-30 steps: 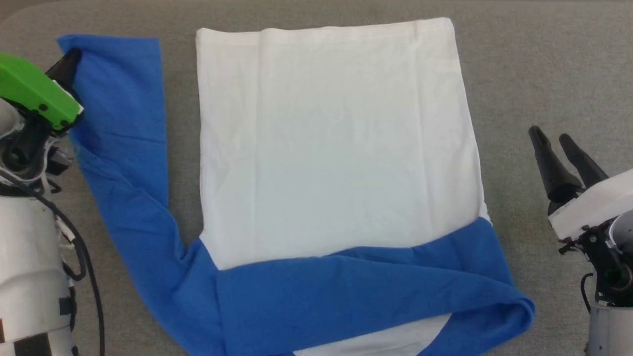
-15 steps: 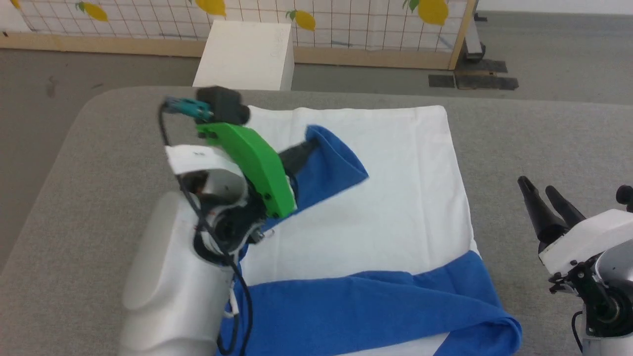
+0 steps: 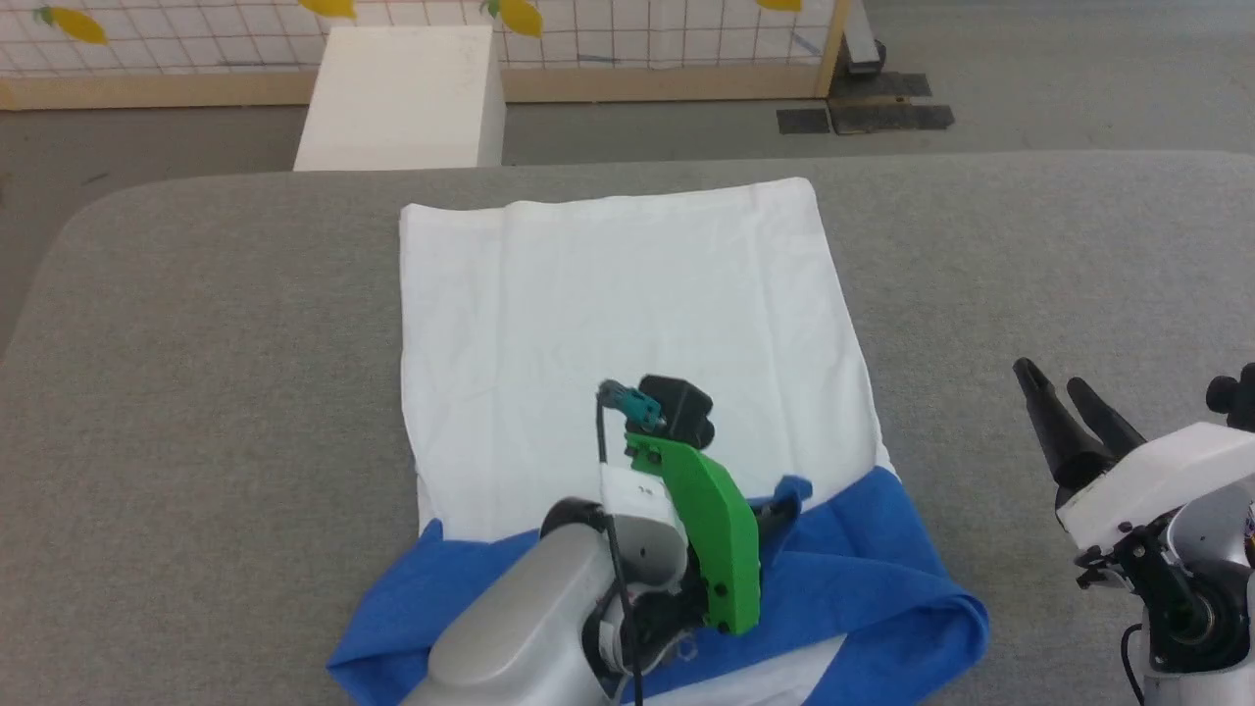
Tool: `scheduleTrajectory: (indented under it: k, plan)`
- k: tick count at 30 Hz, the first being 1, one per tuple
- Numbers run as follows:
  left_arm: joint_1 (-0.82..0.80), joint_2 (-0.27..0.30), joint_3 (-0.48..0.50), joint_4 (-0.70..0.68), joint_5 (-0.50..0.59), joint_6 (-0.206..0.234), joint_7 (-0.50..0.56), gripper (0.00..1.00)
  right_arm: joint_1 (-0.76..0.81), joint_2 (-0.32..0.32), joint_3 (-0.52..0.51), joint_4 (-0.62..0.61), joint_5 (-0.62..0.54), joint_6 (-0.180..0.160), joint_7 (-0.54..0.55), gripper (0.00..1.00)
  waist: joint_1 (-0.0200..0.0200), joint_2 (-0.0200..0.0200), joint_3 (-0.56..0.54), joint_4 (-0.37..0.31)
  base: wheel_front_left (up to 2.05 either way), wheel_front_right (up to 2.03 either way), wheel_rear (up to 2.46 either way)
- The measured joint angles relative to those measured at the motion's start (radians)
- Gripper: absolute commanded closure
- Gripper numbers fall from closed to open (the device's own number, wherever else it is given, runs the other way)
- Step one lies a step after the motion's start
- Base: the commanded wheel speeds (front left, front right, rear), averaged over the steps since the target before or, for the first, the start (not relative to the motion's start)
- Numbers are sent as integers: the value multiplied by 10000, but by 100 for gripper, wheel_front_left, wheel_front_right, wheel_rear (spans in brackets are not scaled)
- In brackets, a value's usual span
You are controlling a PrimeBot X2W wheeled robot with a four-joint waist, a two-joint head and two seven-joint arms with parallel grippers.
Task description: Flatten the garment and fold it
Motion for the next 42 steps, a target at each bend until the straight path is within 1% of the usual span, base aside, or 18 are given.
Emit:
scheduleTrajectory:
  k: [5, 8, 11, 14, 15, 16, 19, 23, 25, 28, 30, 32, 34, 37, 39, 42]
  plan:
    - [-11, -2, -980, 775, -357, -4, 65, 100, -9, -2, 12, 161, 6, 0, -151, 0, 0, 0, 370, -421, 0, 0, 0]
    - [-9, -4, -1465, 1141, -550, -2, 378, 100, -10, 0, 21, 253, 15, 0, -240, 0, 0, 0, 535, -633, 0, 0, 0]
    - [-13, -6, -1806, 1404, -581, 0, 654, 100, -10, -2, 36, 349, 15, 0, -263, 0, 0, 0, 625, -747, 0, 0, 0]
    - [-51, -10, -1918, 1488, -719, 0, 673, 100, -13, 0, 67, 424, 19, 0, -337, 0, 0, 0, 636, -721, 0, 0, 0]
    - [-57, -12, -1906, 1482, -826, 2, 660, 90, -14, -2, 71, 441, 19, 0, -341, 0, 0, 0, 627, -695, 0, 0, 0]
    - [-75, -13, -1908, 1457, -1051, -4, 640, 0, -19, 2, 82, 485, 21, 0, -349, 0, 0, 0, 586, -622, 0, 0, 0]
    - [-198, -13, -1814, 1277, -1287, -4, 686, 0, -18, 2, 77, 568, 23, 0, -397, 0, 0, 0, 486, -500, 0, 0, 0]
    - [-528, 79, -1496, 740, -1626, -10, 1012, 0, 12, 0, 36, 732, 23, 0, -426, 0, 0, 0, 254, -308, 0, 0, 0]
    - [-625, 207, -1239, 341, -1850, 4, 1154, 0, 65, 2, 13, 798, 23, 0, -428, 0, 0, 0, 109, -208, 0, 0, 0]
    - [-659, 389, -518, -449, -2328, 92, 997, 0, 136, -2, -40, 840, 21, 0, -428, 0, 0, 0, -116, -5, 0, 0, 0]
    - [-746, 579, 127, -830, -2368, 255, 439, 0, 140, 0, -27, 840, 21, 0, -426, 0, 0, 0, -255, 143, 0, 0, 0]
    - [-888, 857, 681, -993, -2224, 518, -234, 0, 143, 2, -25, 825, 15, 0, -422, 0, 0, 0, -361, 275, 0, 0, 0]
    - [-987, 1250, 1221, -1020, -2040, 711, -903, 0, 143, 0, -38, 784, 13, 0, -418, 0, 0, 0, -442, 424, 0, 0, 0]
    - [-980, 1810, 1902, -961, -1569, 869, -2046, 0, 143, 2, -61, 671, -21, 0, -337, 0, 0, 0, -505, 600, 0, 0, 0]
    - [-973, 2211, 2196, -865, -1101, 915, -2784, 0, 142, 0, -82, 570, -94, 0, -326, 0, 0, 0, -500, 678, 0, 0, 0]
    - [-814, 2824, 2627, -650, -637, 1103, -3747, 0, 140, 2, -100, 395, -176, 0, -234, 0, 0, 0, -405, 721, 0, 0, 0]
